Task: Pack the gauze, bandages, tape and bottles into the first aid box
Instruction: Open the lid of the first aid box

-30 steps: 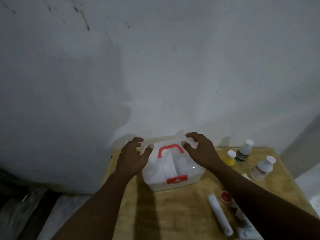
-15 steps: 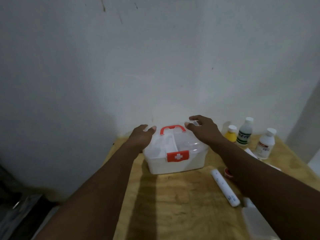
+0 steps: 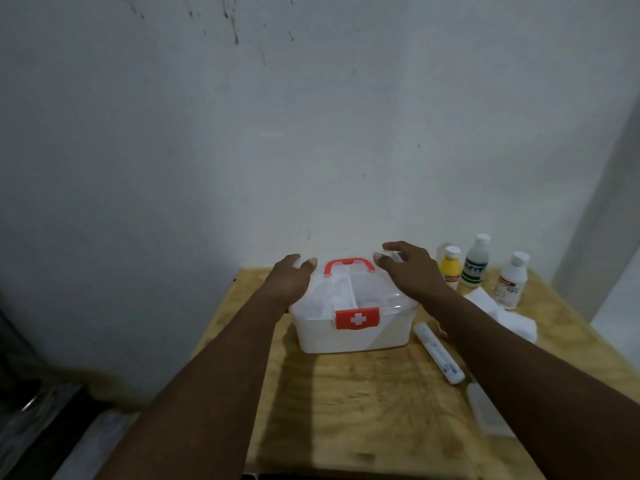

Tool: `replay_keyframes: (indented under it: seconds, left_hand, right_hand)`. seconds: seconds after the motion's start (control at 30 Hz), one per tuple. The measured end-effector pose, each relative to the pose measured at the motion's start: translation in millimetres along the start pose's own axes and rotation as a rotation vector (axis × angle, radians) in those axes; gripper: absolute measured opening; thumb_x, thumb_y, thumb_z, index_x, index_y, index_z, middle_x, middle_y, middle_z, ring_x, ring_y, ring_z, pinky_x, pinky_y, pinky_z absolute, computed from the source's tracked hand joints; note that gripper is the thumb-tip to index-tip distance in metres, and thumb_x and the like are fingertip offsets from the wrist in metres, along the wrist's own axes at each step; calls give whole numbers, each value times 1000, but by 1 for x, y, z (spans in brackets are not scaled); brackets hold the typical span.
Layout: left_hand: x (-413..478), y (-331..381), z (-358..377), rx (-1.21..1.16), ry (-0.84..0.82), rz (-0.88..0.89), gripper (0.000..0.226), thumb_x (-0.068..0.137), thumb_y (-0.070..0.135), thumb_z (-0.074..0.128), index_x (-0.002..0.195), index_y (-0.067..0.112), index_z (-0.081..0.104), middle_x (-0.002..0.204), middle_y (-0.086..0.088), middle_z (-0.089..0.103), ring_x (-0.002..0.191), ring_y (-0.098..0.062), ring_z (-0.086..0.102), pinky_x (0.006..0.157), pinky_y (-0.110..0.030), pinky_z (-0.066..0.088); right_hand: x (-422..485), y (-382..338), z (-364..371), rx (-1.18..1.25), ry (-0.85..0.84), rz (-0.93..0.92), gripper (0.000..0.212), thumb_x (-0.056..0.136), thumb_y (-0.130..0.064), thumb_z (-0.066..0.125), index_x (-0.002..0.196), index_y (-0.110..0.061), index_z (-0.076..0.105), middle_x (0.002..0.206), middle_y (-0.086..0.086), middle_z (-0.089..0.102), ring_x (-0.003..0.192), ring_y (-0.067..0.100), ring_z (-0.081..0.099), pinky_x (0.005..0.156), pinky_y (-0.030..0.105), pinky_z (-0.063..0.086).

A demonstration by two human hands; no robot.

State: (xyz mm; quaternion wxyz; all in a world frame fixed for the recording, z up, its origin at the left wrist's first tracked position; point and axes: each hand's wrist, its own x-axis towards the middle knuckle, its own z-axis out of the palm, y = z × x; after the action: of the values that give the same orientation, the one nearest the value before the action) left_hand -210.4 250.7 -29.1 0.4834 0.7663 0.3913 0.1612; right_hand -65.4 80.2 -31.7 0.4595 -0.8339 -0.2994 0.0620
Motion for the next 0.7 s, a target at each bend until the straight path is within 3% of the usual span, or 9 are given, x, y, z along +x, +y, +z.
replay_keyframes:
  seconds: [0.17, 0.37, 0.53, 0.7]
  left_hand:
    - [-4, 0, 1, 7, 22, 7, 60, 100, 51, 46, 152, 24, 35, 160, -6, 35, 140, -35, 42, 110, -51, 42]
    - [-9, 0, 1, 9, 54, 28, 59, 99, 51, 47, 150, 22, 39, 157, -7, 40, 137, -33, 45, 110, -50, 43]
    - [-9, 1, 2, 9, 66, 25, 59, 100, 51, 47, 150, 22, 39, 157, -7, 41, 137, -33, 45, 110, -50, 43]
    - [-9, -2, 0, 3, 64, 36, 60, 98, 53, 48, 149, 22, 41, 154, -7, 44, 134, -33, 49, 109, -50, 44]
  right_hand:
    - [-2, -1, 6, -53, 61, -2, 50, 91, -50, 56, 133, -23, 55, 143, 4, 54, 130, 25, 51, 106, 43, 41]
    - [-7, 0, 11, -92, 222, -14, 47, 89, -44, 57, 128, -18, 56, 129, 9, 61, 115, 24, 58, 91, 35, 45]
    - [-11, -1, 15, -194, 413, -205, 30, 88, -36, 56, 110, -16, 64, 111, 4, 64, 104, 20, 55, 78, 29, 42]
    - [-15, 1, 15, -232, 434, -364, 24, 90, -34, 53, 96, -15, 65, 97, 1, 68, 91, 18, 57, 72, 30, 44]
